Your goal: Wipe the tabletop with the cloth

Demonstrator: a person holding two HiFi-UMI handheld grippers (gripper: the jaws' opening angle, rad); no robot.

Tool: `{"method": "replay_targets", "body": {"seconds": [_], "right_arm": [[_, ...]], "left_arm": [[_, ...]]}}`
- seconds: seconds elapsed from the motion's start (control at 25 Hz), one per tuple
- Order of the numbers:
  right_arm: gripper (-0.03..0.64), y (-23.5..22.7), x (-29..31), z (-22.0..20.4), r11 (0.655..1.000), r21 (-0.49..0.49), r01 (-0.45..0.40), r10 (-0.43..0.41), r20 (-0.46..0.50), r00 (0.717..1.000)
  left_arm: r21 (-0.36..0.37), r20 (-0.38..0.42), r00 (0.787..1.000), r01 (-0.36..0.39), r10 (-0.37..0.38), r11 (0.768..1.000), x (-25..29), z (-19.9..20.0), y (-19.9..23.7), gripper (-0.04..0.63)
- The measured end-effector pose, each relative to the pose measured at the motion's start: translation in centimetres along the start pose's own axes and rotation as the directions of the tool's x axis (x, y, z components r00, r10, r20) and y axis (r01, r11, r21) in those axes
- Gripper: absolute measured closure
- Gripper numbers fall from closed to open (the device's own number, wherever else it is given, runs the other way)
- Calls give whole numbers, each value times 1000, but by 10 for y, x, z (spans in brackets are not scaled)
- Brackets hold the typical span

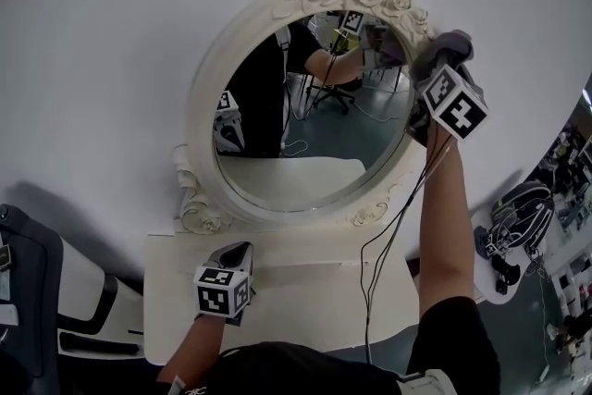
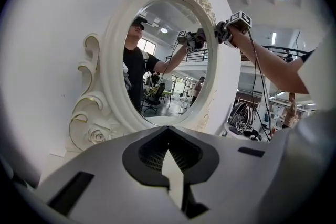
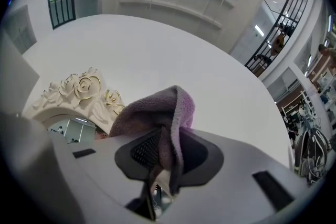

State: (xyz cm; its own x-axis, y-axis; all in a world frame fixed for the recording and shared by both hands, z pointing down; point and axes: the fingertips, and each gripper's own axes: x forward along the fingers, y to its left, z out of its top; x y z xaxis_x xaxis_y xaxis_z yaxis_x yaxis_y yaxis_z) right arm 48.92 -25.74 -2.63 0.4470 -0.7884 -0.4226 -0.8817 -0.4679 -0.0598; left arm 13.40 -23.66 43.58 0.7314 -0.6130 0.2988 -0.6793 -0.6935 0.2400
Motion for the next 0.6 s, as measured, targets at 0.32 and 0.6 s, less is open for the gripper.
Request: {"method": "replay_targets", "body": {"seconds": [0.32, 0.6], "right_arm": [[532, 39, -9, 29, 998, -46, -47, 49, 58, 997], [532, 46, -15, 35, 997, -55, -56, 60, 78, 995]], "left_arm": [[-5, 17, 1000, -3, 3, 1000, -10, 4, 10, 594], [-1, 18, 1000, -9, 9, 1000, -17, 2, 15, 594]]}}
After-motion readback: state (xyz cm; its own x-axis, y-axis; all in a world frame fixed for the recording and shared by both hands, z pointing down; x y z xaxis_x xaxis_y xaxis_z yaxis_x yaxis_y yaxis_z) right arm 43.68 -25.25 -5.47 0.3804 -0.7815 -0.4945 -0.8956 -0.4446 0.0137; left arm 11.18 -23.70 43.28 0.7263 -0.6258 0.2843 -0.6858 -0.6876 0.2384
